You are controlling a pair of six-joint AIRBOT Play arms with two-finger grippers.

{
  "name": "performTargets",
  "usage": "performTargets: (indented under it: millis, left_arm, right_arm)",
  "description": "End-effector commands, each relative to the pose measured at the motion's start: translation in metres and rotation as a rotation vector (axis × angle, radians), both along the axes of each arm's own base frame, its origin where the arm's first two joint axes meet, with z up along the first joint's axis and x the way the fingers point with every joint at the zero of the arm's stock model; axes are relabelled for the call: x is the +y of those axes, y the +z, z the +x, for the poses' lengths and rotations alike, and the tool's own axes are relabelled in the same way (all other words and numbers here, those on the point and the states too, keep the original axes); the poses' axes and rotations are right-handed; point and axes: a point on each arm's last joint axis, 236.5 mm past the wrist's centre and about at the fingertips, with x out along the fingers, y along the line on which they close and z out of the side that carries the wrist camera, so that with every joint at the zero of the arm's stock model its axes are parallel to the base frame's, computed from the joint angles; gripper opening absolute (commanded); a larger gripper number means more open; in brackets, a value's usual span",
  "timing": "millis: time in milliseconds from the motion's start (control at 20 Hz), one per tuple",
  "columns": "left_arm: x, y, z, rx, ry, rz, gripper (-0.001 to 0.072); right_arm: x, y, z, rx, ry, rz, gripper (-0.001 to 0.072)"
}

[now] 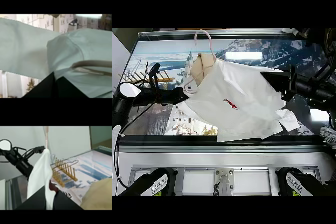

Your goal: Fold the clothes and pants, and hang the long-sleeved shirts on hangers.

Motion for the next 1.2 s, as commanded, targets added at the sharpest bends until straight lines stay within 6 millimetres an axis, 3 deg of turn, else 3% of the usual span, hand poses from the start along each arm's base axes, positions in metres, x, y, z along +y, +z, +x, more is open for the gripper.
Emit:
performTargets:
  millis: [0,150,400,700,900,1150]
  left_arm:
    - [0.010,-0.001,0.001,0.008,0.021,0.003,0.0020]
    - [-0.003,0.000,0.000,-0.003,-0.009,0.004,0.0020]
    - [-0.004,0.009,0.002,-0.024,-0.021,0.012,0.0020]
    - [-0.012,0.058,0.013,-0.119,-0.064,0.015,0.0019]
    - [-0.039,0.079,-0.004,-0.166,-0.141,0.013,0.0019]
    - [-0.061,0.129,-0.036,-0.302,-0.196,-0.003,0.0020]
  right_arm:
    - [0.003,0.006,-0.011,-0.028,0.045,0.016,0.0016]
    - [0.004,0.022,-0.020,-0.069,0.076,0.074,0.0016]
    - [-0.002,-0.017,-0.012,-0.007,0.046,-0.080,0.0016]
    - [-0.036,-0.039,0.003,0.054,-0.054,-0.076,0.0016]
    - [-0.033,-0.052,0.000,0.064,-0.054,0.010,0.0016]
    - [-0.027,-0.065,-0.004,0.067,-0.087,0.195,0.0016]
